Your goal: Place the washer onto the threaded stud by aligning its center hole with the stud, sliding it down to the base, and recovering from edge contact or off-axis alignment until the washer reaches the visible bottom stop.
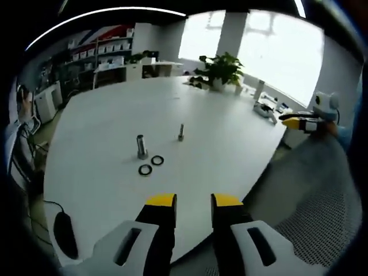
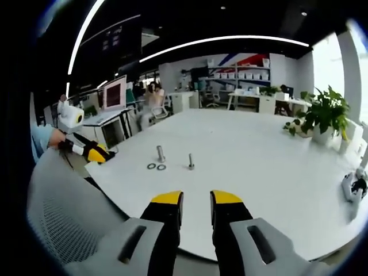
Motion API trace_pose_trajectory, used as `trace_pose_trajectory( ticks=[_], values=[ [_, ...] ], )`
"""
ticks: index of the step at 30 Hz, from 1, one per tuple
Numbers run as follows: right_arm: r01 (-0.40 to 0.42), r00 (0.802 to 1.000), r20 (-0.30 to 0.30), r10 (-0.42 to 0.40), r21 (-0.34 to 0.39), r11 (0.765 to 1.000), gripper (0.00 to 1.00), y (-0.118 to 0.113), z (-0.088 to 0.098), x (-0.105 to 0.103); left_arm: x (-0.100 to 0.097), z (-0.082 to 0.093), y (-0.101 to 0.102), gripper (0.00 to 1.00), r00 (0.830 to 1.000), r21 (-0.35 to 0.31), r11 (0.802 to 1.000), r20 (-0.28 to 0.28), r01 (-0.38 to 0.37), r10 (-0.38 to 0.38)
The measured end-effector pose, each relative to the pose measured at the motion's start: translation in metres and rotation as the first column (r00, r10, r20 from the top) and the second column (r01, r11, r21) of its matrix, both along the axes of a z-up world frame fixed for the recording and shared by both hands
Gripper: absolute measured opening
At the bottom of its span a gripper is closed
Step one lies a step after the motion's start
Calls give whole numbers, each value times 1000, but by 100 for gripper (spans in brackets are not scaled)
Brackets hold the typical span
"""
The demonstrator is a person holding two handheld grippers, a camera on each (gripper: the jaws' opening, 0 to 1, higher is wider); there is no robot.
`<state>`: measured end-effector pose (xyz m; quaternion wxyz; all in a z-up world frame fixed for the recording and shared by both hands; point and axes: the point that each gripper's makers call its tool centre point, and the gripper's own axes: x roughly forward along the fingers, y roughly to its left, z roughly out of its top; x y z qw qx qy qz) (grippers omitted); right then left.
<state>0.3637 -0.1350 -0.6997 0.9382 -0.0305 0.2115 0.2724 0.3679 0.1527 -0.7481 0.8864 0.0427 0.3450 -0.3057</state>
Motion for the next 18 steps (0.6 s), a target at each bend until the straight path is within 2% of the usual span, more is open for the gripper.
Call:
trace_pose_trajectory(
  ticks=[3, 5, 9, 12, 16, 18],
  values=[
    [5, 1000, 2, -5, 8, 1000, 21, -1, 1, 1, 16, -12, 6, 28, 999, 47, 998, -28, 42, -41],
    [12, 1000, 4, -12, 16, 1000, 21, -1, 2, 1, 33, -17, 14, 29, 998, 102, 993, -2, 56, -56],
    [33, 999, 26, -34, 49, 998, 20, -4, 8, 4, 62, -32, 20, 31, 997, 153, 985, -7, 82, -81],
    [7, 1000, 25, -7, 29, 1000, 17, -1, 5, 3, 82, -44, 18, 31, 995, 185, 978, -7, 102, -102],
    [17, 1000, 5, -17, 43, 999, 16, -1, 4, 3, 102, -63, 13, 30, 989, 229, 962, -39, 147, -142],
    [20, 1000, 1, -20, 43, 999, 16, -2, 3, 3, 112, -69, 13, 30, 988, 245, 957, -37, 154, -149]
  ],
)
